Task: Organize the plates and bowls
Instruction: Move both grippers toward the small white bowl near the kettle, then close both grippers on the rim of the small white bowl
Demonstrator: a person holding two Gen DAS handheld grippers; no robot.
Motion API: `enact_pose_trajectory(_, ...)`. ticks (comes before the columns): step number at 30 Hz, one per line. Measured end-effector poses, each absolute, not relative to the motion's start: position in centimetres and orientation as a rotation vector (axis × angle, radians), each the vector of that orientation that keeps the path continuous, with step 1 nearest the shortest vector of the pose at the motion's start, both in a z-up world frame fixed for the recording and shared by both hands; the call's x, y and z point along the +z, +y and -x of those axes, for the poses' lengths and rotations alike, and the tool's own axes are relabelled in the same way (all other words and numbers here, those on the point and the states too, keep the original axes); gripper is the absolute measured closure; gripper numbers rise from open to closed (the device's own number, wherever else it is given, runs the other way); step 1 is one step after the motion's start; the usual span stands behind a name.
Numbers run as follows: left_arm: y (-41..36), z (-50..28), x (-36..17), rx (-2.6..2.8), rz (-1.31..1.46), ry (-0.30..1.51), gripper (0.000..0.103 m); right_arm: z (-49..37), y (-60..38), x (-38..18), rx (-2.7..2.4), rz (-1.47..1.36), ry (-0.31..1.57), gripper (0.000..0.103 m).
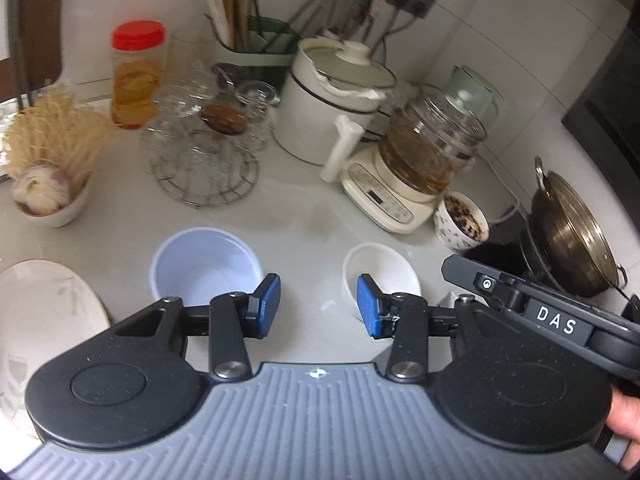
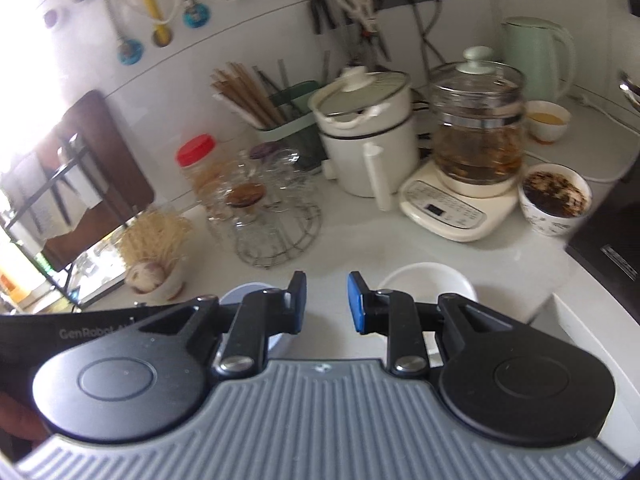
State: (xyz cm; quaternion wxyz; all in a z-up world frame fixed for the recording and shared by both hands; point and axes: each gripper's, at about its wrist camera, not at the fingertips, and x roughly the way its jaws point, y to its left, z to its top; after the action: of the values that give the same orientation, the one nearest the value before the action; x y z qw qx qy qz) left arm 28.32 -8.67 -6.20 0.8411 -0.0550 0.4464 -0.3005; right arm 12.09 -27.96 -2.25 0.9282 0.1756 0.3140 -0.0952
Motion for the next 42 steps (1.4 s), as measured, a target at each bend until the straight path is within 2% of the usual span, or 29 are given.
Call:
enact_pose_trajectory(10,-12.9,-28.3,-7.1,-0.744,0.066,0.969,0.055,-10.5,-30.8,-2.9,-0.292,-0.395,0.663,0.076)
enact_pose_trajectory(13,-14.0,-28.4,-7.8,-0.769,0.063,0.988,0.049,-10.3,-31.9,-3.8,-0.315,-0.432,0.689,0.076)
enact_pose_trajectory(17,-15.5,-28.9,-8.7,-0.785,0.051,1.022,0.048,-10.5,-33.3,-5.0,-0.322,-0.496,0.727,0.076)
enact_pose_trajectory(32,-20.7,-34.6,-12.2,-0.768,0.03,1.124,0.047,-13.8,-39.6,-7.9,-0.383,-0.589,0.746,0.075)
enact_pose_trajectory(33,-21.1,-34.9,-12.5,-0.768,0.025,1.128,0.047,-14.0,-40.1,-8.1,-0.383,-0.599,0.744,0.068)
enact_pose_trajectory(35,-21.9,-35.5,-13.2,-0.761,0.016,1.136,0.047,-14.5,-41.0,-8.6,-0.395,-0.623,0.733,0.03)
enact_pose_trajectory(36,-22.3,-35.8,-13.5,-0.758,0.014,1.14,0.047,-14.7,-41.4,-8.9,-0.396,-0.631,0.732,0.026)
enact_pose_trajectory(42,-23.7,-37.6,-15.7,-0.732,0.032,1.185,0.047,-16.6,-43.5,-11.2,-0.373,-0.685,0.794,0.027)
